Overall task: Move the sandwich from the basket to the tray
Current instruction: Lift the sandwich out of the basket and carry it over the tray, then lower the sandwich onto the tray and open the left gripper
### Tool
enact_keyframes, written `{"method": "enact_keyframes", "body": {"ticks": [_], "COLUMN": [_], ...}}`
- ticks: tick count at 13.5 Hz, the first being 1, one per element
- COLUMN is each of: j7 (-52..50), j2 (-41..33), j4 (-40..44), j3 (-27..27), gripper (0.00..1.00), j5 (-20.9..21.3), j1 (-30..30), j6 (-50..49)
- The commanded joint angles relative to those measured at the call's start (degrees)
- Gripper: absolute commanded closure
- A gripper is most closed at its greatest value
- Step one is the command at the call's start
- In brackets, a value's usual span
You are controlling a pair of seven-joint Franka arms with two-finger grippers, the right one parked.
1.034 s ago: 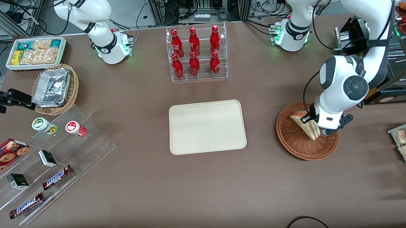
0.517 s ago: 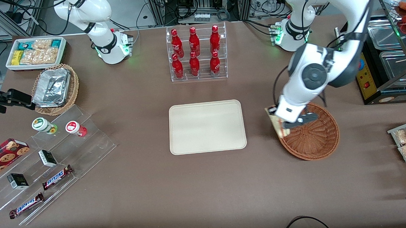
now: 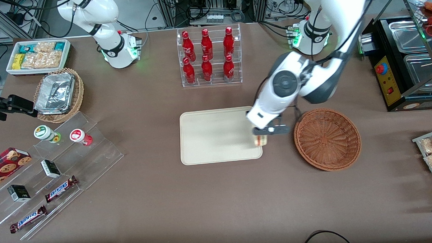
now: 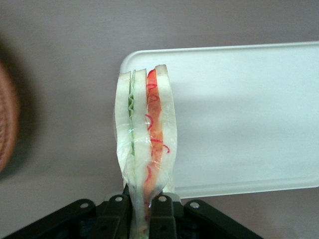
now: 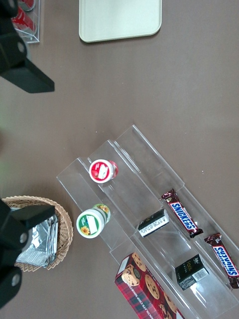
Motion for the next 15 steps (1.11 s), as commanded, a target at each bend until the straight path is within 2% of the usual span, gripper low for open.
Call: {"method": "enact_keyframes", "body": {"ticks": [1,3,7,10,15], "j7": [-4.07,-6.09,-8.73,-12.07,-12.17], "j2": [7.14,11.09,16.98,20.85,25.25], "j4": [7.94,11.54,18.23,21.48,25.71], "j3": [-0.07,-0.07,0.1,0.1,0.1], "gripper": [1.0,1.0,1.0,1.0,1.0], "j5": [3.96,6.08,6.52,8.98,11.18], "j1": [-4.55,-6.66,-10.35,-12.03,-14.58], "j6": [-1.58,-1.58,-1.67,-1.67,-1.49]}}
